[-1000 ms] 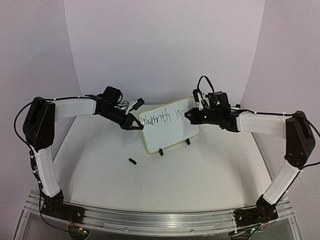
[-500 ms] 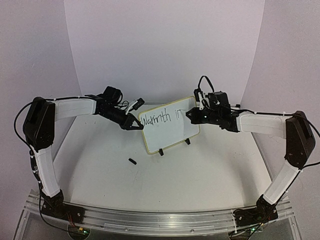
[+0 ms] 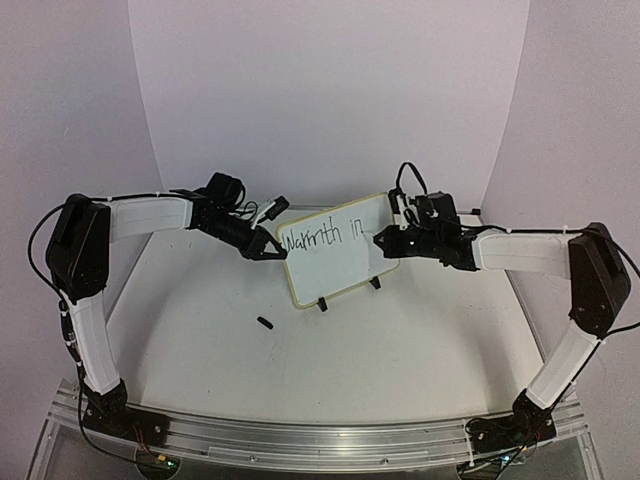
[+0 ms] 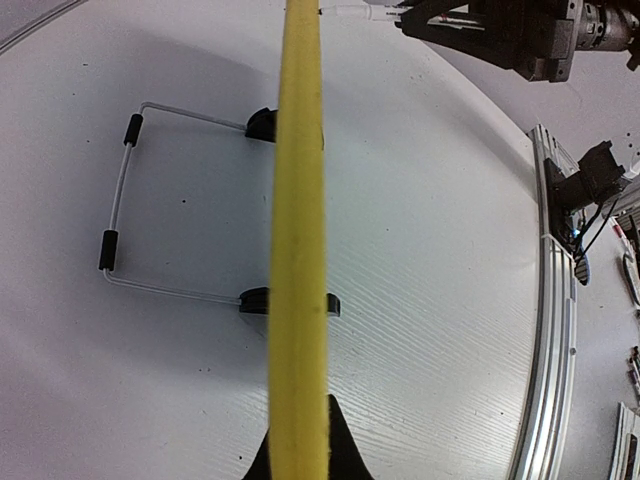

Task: Write a sentence on the whiteboard
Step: Write on the whiteboard with the whiteboard.

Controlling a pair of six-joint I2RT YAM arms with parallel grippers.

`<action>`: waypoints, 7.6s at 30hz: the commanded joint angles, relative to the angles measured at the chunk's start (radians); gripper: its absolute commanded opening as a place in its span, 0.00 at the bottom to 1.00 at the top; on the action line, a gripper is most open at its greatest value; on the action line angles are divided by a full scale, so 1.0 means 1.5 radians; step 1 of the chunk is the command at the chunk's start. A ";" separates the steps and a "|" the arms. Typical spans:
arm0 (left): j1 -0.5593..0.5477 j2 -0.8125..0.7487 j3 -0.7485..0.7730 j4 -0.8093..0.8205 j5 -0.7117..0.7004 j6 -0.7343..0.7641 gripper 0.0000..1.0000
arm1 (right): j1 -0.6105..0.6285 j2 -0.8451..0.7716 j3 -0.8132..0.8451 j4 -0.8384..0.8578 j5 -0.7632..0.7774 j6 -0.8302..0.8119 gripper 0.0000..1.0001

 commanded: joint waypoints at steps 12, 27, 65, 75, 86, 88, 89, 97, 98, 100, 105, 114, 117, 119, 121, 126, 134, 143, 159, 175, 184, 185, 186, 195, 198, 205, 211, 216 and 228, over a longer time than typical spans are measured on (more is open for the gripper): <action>-0.032 0.040 -0.003 -0.085 -0.036 0.011 0.00 | -0.004 -0.070 -0.023 0.000 0.035 0.001 0.00; -0.034 0.039 -0.004 -0.086 -0.037 0.013 0.00 | -0.030 -0.036 0.015 -0.001 0.035 -0.018 0.00; -0.034 0.042 -0.003 -0.088 -0.038 0.013 0.00 | -0.035 -0.010 -0.004 -0.018 0.034 -0.023 0.00; -0.034 0.043 -0.002 -0.087 -0.039 0.014 0.00 | -0.035 -0.008 0.036 -0.023 0.047 -0.035 0.00; -0.034 0.044 -0.002 -0.087 -0.038 0.013 0.00 | -0.035 0.006 0.069 -0.023 0.031 -0.046 0.00; -0.034 0.045 -0.002 -0.087 -0.038 0.013 0.00 | -0.035 0.008 0.072 -0.023 0.028 -0.046 0.00; -0.034 0.045 -0.002 -0.087 -0.038 0.013 0.00 | -0.035 0.010 0.073 -0.023 0.027 -0.046 0.00; -0.034 0.046 -0.002 -0.087 -0.038 0.013 0.00 | -0.035 0.009 0.063 -0.023 0.037 -0.044 0.00; -0.034 0.046 -0.002 -0.088 -0.038 0.013 0.00 | -0.035 0.009 0.058 -0.023 0.038 -0.043 0.00; -0.034 0.046 -0.002 -0.087 -0.037 0.013 0.00 | -0.035 0.009 0.049 -0.023 0.040 -0.041 0.00; -0.034 0.045 -0.002 -0.087 -0.038 0.013 0.00 | -0.035 0.004 0.021 -0.023 0.048 -0.034 0.00; -0.034 0.047 -0.002 -0.087 -0.037 0.013 0.00 | -0.035 0.001 0.012 -0.024 0.073 -0.034 0.00; -0.034 0.046 -0.002 -0.087 -0.037 0.013 0.00 | -0.035 0.002 0.023 -0.026 0.086 -0.038 0.00; -0.034 0.046 -0.002 -0.087 -0.037 0.013 0.00 | -0.037 0.003 0.031 -0.027 0.093 -0.042 0.00; -0.036 0.045 -0.002 -0.087 -0.037 0.013 0.00 | -0.039 0.004 0.040 -0.029 0.095 -0.045 0.00; -0.035 0.044 -0.002 -0.087 -0.037 0.013 0.00 | -0.040 -0.017 0.045 -0.033 0.089 -0.050 0.00; -0.036 0.045 -0.002 -0.086 -0.036 0.012 0.00 | -0.039 -0.117 -0.003 -0.044 0.025 -0.046 0.00; -0.036 0.046 0.001 -0.087 -0.036 0.008 0.00 | -0.039 -0.204 -0.051 -0.059 -0.043 -0.035 0.00; -0.037 0.042 0.000 -0.083 -0.029 0.004 0.00 | 0.087 -0.222 -0.122 -0.053 -0.063 0.001 0.00; -0.039 0.038 -0.001 -0.084 -0.033 0.005 0.00 | 0.205 -0.013 -0.030 0.058 -0.086 0.002 0.00; -0.041 0.041 0.000 -0.085 -0.033 0.006 0.00 | 0.206 0.078 0.046 0.051 -0.049 0.005 0.00; -0.041 0.041 0.000 -0.085 -0.033 0.006 0.00 | 0.206 0.085 0.053 0.049 -0.044 0.006 0.00; -0.041 0.041 0.000 -0.085 -0.034 0.007 0.00 | 0.206 0.090 0.059 0.048 -0.038 0.006 0.00; -0.043 0.040 0.000 -0.085 -0.033 0.006 0.00 | 0.206 0.118 0.080 0.047 0.005 0.010 0.00; -0.044 0.041 0.000 -0.085 -0.033 0.006 0.00 | 0.206 0.122 0.085 0.047 0.010 0.010 0.00; -0.044 0.041 0.000 -0.086 -0.034 0.007 0.00 | 0.206 0.135 0.088 0.046 0.018 0.008 0.00; -0.045 0.041 0.000 -0.087 -0.036 0.008 0.00 | 0.206 0.135 0.059 0.038 0.017 0.017 0.00; -0.045 0.041 -0.001 -0.087 -0.035 0.008 0.00 | 0.206 0.135 0.025 0.038 0.011 0.033 0.00; -0.046 0.041 0.001 -0.088 -0.037 0.008 0.00 | 0.205 0.101 0.003 0.040 -0.006 0.032 0.00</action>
